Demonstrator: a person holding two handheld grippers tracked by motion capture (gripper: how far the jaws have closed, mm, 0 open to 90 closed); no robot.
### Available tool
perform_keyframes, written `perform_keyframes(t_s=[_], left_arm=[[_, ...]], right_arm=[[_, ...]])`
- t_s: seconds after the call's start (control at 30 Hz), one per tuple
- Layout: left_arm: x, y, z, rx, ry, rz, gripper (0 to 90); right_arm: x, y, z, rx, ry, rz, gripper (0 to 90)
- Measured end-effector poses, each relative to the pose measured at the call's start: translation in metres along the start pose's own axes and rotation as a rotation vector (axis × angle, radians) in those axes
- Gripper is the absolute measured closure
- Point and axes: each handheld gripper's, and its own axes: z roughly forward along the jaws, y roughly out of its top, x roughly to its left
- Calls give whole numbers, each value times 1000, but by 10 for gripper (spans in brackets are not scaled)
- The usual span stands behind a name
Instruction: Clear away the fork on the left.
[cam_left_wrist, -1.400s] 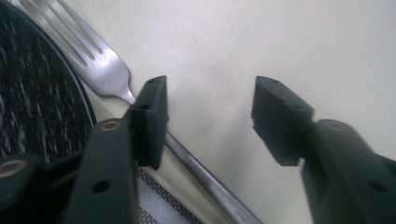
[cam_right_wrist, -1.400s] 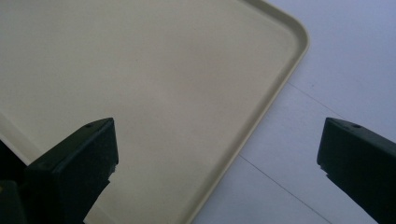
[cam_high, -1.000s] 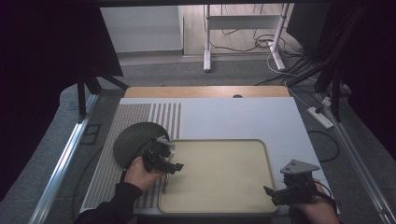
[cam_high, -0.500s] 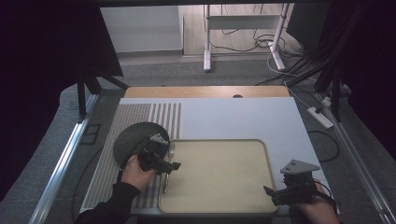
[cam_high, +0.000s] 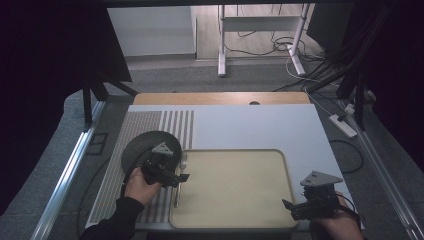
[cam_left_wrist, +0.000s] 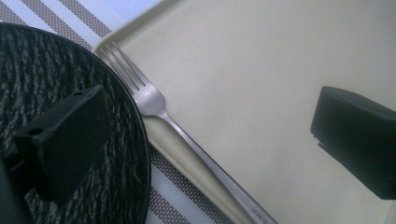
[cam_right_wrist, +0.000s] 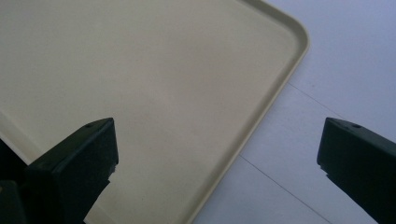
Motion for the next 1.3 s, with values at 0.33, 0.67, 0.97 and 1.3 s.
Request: perform_keyframes(t_s=[0.33, 0.67, 0.97, 1.3], left_arm=[[6, -7, -12, -27, 7, -23, 0], [6, -16, -23, -41, 22, -21, 0], [8, -30, -37, -61, 31, -54, 0], [8, -49, -55, -90, 41, -101, 0]], right_arm=[[0, 0, 0, 1, -1, 0, 0], [0, 0, 0, 0, -1, 0, 0], [0, 0, 0, 3, -4, -1, 0], [0, 0, 0, 0, -6, 2, 0]])
